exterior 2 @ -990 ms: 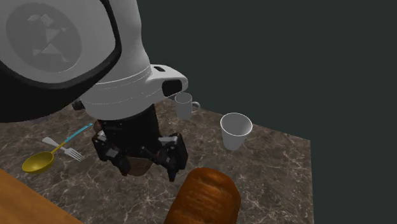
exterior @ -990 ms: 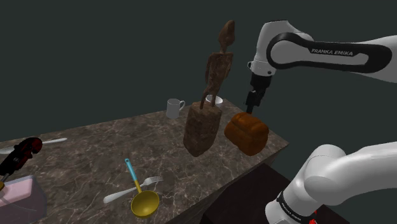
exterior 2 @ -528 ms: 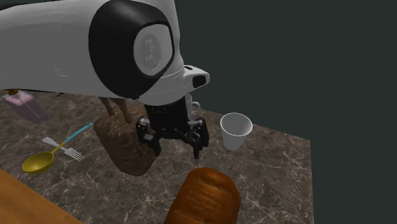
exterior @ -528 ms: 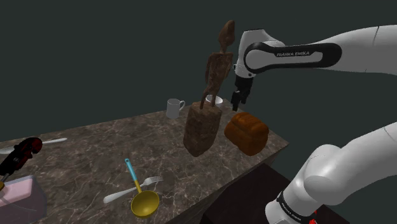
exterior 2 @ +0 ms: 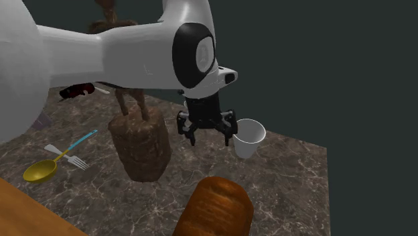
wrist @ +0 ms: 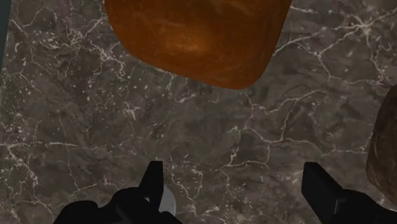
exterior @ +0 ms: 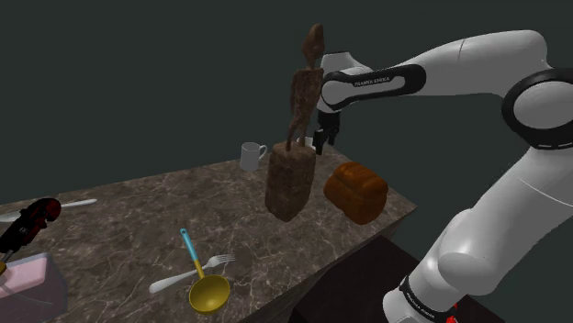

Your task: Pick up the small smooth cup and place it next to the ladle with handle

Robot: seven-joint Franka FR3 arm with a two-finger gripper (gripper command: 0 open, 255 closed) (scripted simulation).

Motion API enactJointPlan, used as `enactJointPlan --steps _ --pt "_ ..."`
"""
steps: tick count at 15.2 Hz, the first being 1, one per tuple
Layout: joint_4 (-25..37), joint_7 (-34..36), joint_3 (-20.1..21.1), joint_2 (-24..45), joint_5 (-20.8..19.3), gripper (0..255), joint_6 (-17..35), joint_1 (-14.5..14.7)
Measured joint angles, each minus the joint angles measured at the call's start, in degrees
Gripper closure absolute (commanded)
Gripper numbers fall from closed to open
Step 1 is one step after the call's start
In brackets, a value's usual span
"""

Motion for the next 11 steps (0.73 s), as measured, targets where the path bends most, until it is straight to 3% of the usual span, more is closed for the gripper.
enactJointPlan --steps 11 --pt "22.4 -1.9 -0.9 24.1 -0.8 0 2.8 -1.2"
